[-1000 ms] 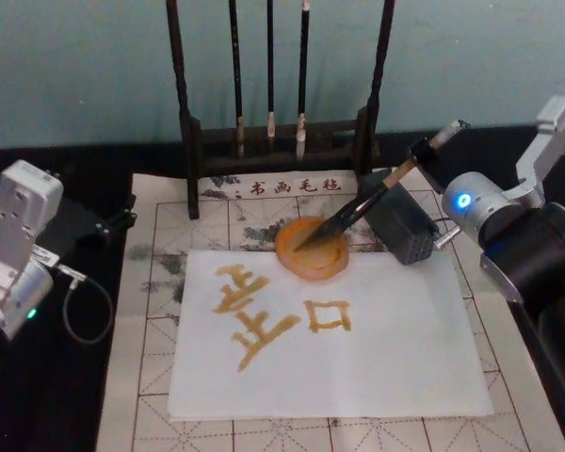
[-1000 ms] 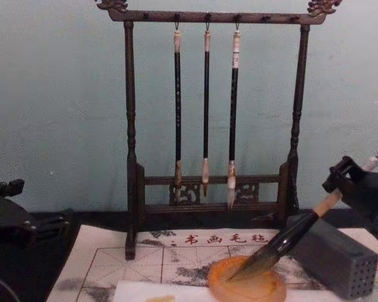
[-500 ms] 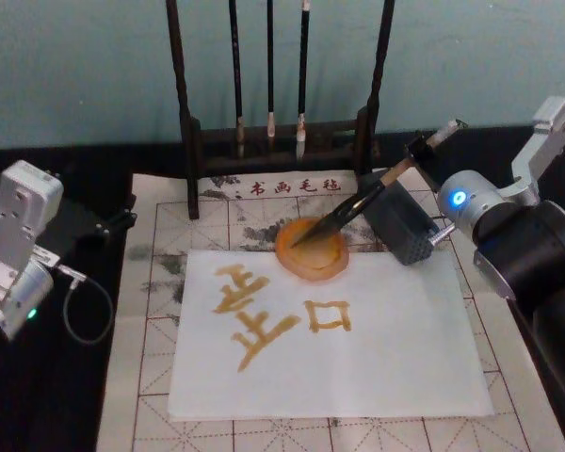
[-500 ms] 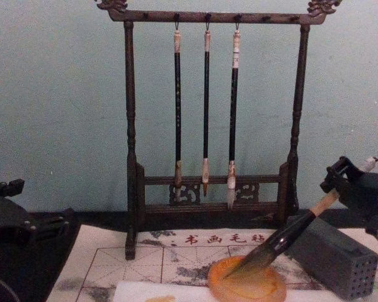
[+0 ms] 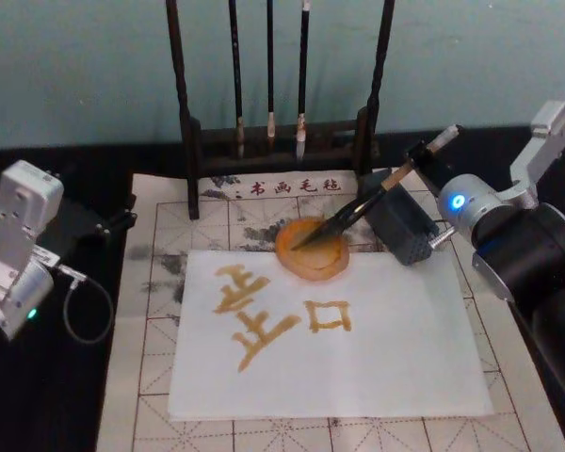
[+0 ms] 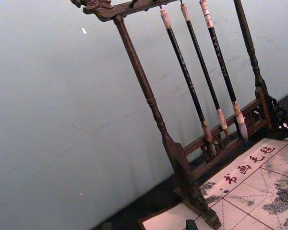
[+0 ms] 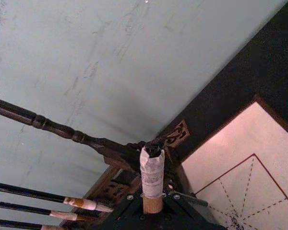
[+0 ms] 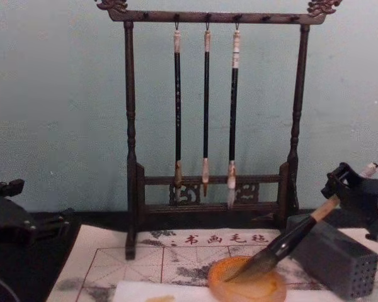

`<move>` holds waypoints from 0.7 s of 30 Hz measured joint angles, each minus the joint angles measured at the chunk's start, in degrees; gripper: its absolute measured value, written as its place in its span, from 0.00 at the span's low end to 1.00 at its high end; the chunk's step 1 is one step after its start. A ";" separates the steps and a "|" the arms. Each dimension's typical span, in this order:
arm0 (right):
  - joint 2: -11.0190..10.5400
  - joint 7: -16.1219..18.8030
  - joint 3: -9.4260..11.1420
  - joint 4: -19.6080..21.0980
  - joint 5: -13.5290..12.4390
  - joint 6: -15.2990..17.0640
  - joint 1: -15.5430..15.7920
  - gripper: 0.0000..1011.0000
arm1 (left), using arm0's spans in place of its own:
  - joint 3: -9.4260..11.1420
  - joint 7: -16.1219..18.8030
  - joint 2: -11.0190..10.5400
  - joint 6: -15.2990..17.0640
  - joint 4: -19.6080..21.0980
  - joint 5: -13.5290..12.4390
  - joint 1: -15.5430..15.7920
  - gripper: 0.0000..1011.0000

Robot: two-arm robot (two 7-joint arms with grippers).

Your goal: Pick up the brush from the inkstone, write on the paper, then place the brush back to its original position.

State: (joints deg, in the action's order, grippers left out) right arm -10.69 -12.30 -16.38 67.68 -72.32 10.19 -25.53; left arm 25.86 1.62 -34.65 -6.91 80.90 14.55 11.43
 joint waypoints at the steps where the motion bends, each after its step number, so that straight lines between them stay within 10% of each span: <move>1: -0.08 -0.03 -0.15 -0.04 -0.09 -0.08 -0.04 0.01 | 0.00 0.00 0.00 0.00 0.00 0.00 0.00 0.99; 21: -0.21 -0.13 -0.34 -0.06 -0.22 -0.22 -0.10 0.01 | 0.00 0.00 0.00 0.00 0.00 0.00 0.00 0.99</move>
State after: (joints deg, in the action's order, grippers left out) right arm -10.89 -12.44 -16.72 67.62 -72.54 9.97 -25.63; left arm 25.86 1.62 -34.65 -6.91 80.90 14.55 11.43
